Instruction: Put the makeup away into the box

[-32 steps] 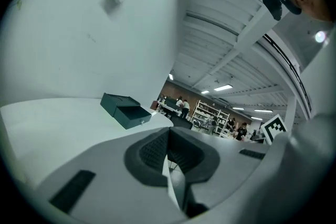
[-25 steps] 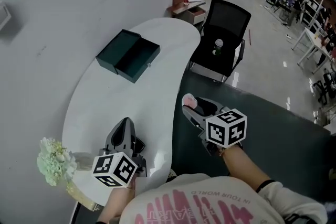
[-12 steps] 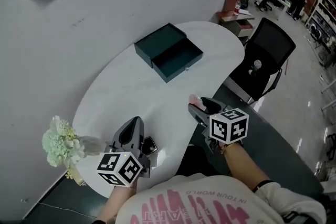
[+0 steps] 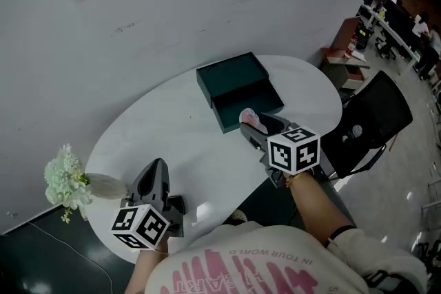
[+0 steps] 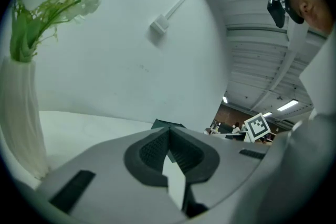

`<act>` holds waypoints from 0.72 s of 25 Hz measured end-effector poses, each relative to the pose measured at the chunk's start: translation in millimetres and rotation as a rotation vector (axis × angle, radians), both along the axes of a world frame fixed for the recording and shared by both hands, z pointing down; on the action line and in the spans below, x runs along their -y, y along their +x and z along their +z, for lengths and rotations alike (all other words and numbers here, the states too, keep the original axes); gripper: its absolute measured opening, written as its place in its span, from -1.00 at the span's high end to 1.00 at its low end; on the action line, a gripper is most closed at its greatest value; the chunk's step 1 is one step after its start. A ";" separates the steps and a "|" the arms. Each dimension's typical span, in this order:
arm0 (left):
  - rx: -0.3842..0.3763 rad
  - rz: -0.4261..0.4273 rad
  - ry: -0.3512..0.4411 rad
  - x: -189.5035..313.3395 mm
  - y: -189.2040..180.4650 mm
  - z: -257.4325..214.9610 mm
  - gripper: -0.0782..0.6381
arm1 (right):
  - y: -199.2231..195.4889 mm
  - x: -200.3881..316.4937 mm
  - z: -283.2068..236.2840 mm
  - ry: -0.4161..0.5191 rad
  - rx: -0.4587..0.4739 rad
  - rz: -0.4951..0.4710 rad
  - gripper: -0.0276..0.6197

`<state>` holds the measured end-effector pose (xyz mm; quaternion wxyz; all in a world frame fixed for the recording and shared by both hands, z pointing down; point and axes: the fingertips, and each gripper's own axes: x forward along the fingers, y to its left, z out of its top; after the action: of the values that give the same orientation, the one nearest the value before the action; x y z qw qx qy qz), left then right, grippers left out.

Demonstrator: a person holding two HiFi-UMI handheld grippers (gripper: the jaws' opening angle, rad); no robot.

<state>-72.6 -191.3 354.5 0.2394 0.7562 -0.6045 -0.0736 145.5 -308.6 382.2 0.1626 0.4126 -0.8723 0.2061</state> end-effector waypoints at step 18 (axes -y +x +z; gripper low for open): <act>0.032 -0.242 -0.075 -19.8 8.3 25.0 0.78 | 7.2 88.7 58.1 -0.037 -0.289 -0.418 0.19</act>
<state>-64.3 -171.5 379.5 0.2472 0.6692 -0.6975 -0.0674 152.7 -397.3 440.3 0.3323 0.2456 -0.9023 0.1226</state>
